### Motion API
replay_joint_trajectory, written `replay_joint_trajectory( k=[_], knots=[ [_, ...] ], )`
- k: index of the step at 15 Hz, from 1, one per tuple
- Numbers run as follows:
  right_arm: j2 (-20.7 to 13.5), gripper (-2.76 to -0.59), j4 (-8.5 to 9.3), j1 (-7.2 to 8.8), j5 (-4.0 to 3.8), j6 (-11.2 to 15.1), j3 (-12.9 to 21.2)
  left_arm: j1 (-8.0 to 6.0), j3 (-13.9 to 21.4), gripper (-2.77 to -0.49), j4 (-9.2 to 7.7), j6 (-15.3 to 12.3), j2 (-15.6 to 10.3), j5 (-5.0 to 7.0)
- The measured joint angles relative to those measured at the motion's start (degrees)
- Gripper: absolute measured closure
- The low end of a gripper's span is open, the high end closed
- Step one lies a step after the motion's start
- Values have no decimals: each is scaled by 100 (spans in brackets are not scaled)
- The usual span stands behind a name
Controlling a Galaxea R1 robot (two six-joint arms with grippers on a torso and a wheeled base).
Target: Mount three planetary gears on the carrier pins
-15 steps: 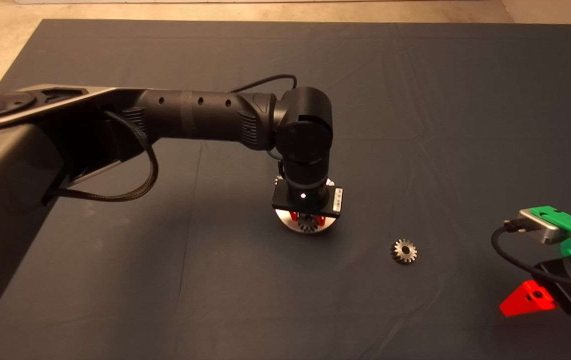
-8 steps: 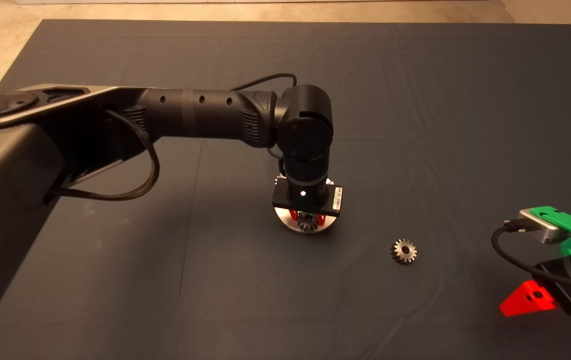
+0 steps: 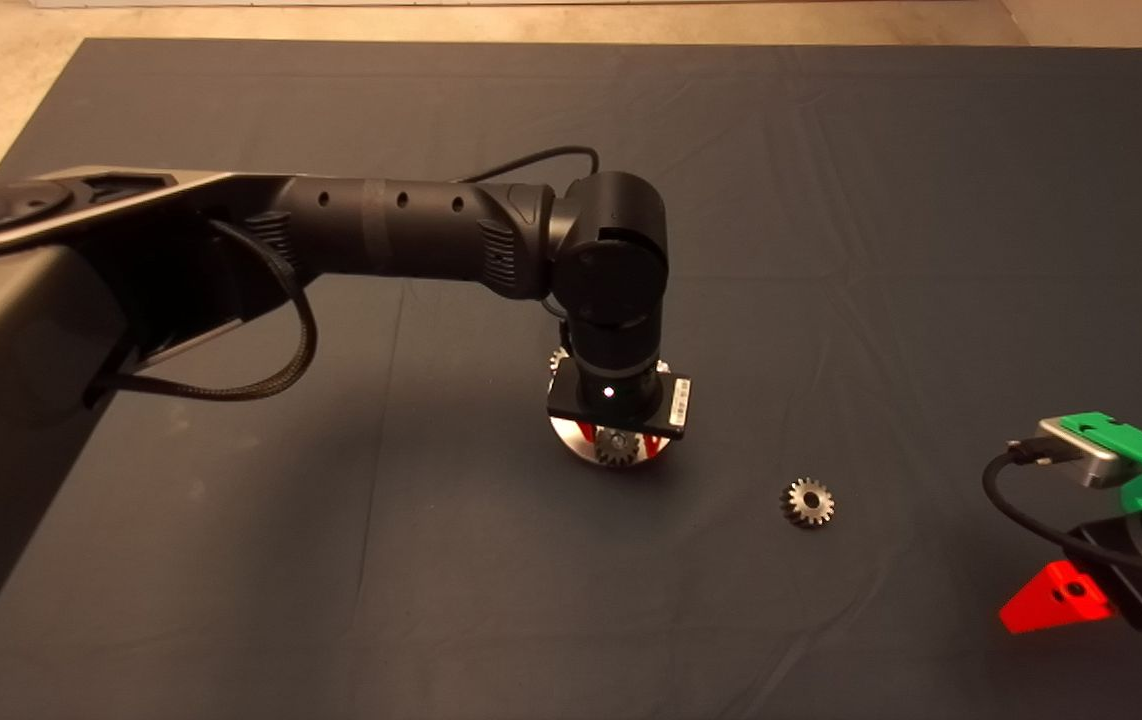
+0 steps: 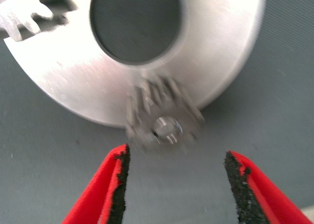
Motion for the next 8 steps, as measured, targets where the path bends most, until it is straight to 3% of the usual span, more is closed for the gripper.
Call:
replay_joint_trajectory(
  k=[3, 4, 7, 8],
  knots=[
    [-2, -263, 0, 0, -5, 0, 0, -227, 121, -147, -28, -32, -2, -29],
    [-2, -263, 0, 0, -2, 0, 0, -427, 201, -147, -70, -62, -17, -29],
    [2, -263, 0, 0, 0, 0, 0, -1514, 669, -163, -246, -211, -259, -40],
    [2, -263, 0, 0, -10, 0, 0, -1627, 933, -163, -360, -281, -451, -49]
  ],
)
